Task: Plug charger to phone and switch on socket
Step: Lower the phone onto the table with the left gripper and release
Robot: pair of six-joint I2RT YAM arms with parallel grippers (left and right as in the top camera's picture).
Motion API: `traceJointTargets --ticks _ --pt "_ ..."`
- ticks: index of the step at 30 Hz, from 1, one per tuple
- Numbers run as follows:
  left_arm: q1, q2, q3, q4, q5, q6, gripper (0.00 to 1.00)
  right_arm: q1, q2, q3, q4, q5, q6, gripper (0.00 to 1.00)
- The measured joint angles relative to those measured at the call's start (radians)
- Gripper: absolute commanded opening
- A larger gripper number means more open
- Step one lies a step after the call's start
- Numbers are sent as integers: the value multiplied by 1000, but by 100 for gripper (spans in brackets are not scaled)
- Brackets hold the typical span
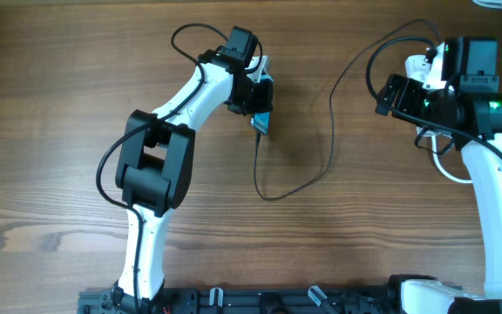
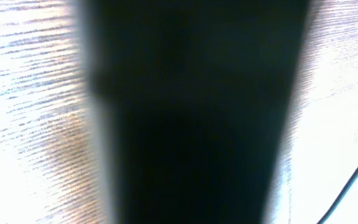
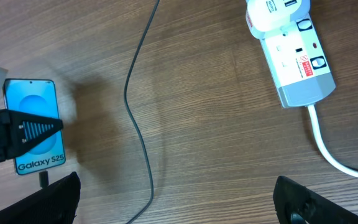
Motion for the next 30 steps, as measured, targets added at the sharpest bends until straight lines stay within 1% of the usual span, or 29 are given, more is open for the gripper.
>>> traceJointTargets --ticks 1,4,7,8,9,10,11,16,17,20,21,23,26,28,29,30 --pt "0 6 0 8 -3 0 9 0 0 0 0 0 0 100" --pt "0 30 0 14 -9 -2 23 0 0 0 0 0 0 100" --pt "0 35 1 19 -4 -3 25 0 0 0 0 0 0 100" --pt "0 35 2 19 -4 -3 17 0 0 0 0 0 0 100" --pt "0 35 2 18 -4 -3 13 0 0 0 0 0 0 100" --pt "0 35 2 19 0 -3 13 0 0 0 0 0 0 100" --pt "-1 35 2 18 -4 -5 18 0 0 0 0 0 0 100" --pt "-2 35 2 16 -4 -3 31 0 0 0 0 0 0 100" --pt "-2 35 3 16 0 -3 35 0 0 0 0 0 0 100" --pt "-2 35 6 18 7 -4 40 0 0 0 0 0 0 100" --pt "-2 35 8 18 6 -3 47 0 0 0 0 0 0 100" --pt "-3 35 10 19 15 -1 48 0 0 0 0 0 0 100" --pt "-3 34 11 18 14 -3 47 0 0 0 0 0 0 100" --pt "-3 34 11 18 14 -3 44 0 0 0 0 0 0 100" --pt "-3 34 11 18 14 -3 32 0 0 0 0 0 0 100" --pt "-3 34 11 17 13 -3 22 0 0 0 0 0 0 100"
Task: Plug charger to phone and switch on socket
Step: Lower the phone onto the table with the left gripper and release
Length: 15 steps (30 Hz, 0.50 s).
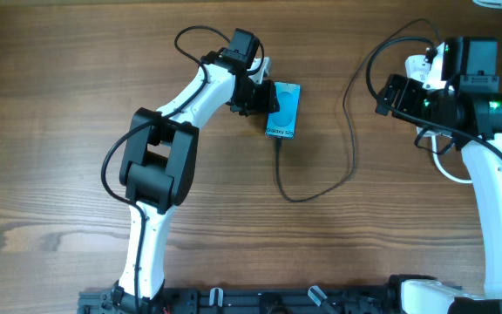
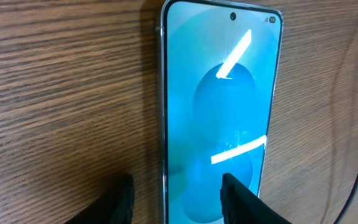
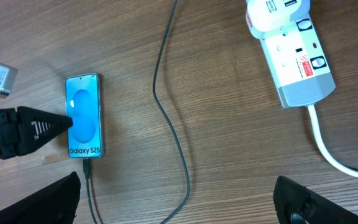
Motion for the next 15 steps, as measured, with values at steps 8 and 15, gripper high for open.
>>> traceJointTargets --ticks 8,15 --pt "139 -74 -2 -45 -19 -16 6 0 0 0 0 0 0 100" --pt "301 -145 -2 -126 -27 -27 100 0 0 0 0 0 0 100"
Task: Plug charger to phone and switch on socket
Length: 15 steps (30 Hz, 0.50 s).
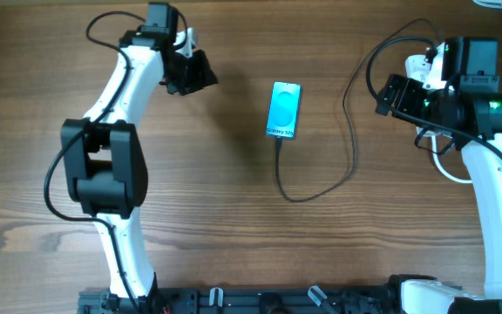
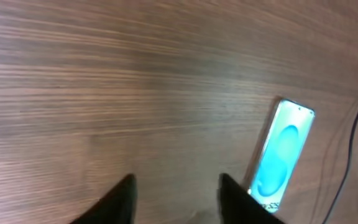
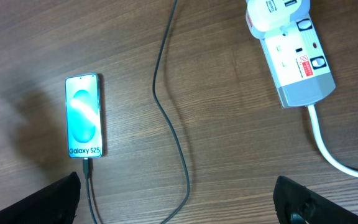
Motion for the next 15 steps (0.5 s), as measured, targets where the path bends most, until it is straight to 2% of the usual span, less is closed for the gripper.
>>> traceJointTargets --ticks 4,15 --pt "42 0 0 -19 -6 -3 100 0 0 0 0 0 0 100" --pt "41 0 0 -19 -6 -3 100 0 0 0 1 -14 0 100"
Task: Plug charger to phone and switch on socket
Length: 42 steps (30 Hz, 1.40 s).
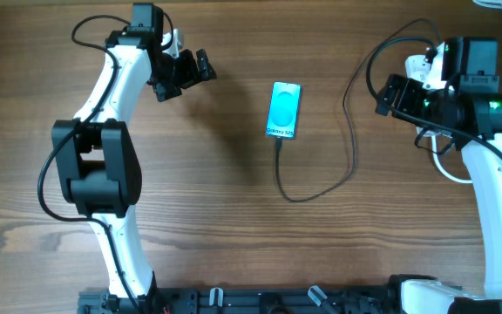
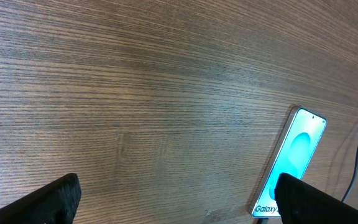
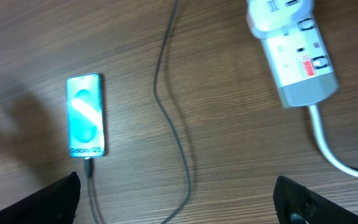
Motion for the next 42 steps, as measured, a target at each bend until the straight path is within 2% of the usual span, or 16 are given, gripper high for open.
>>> traceJointTargets --ticks 3,5,6,7,9,14,19,25,26,27,28,31,32,42 --pt "0 0 0 0 0 0 100 -1 0 0 52 -73 0 99" --pt "0 0 0 0 0 0 100 -1 0 0 44 -105 0 33" --pt "0 0 0 0 0 0 100 -1 0 0 53 -115 -5 9" --pt "0 0 0 0 0 0 100 -1 0 0 72 -121 -9 4" --pt "0 0 0 0 0 0 100 -6 1 31 67 -126 -9 4" --pt "0 0 0 0 0 0 100 -56 -11 328 30 -111 -35 4" --pt "0 0 0 0 0 0 100 -160 28 341 88 -105 -60 4" --pt "0 0 0 0 0 0 100 -359 266 341 182 -101 -79 4" --pt "0 0 0 0 0 0 100 -365 299 341 207 -100 -79 8" --pt "0 0 0 0 0 0 100 -364 335 341 239 -98 -79 19" --pt "0 0 0 0 0 0 100 -364 355 341 254 -90 -76 33" --pt "0 0 0 0 0 0 100 -365 387 341 290 -61 -53 97" --pt "0 0 0 0 0 0 100 -365 389 341 291 -56 -47 100" --pt "0 0 0 0 0 0 100 -393 433 341 330 69 -34 100"
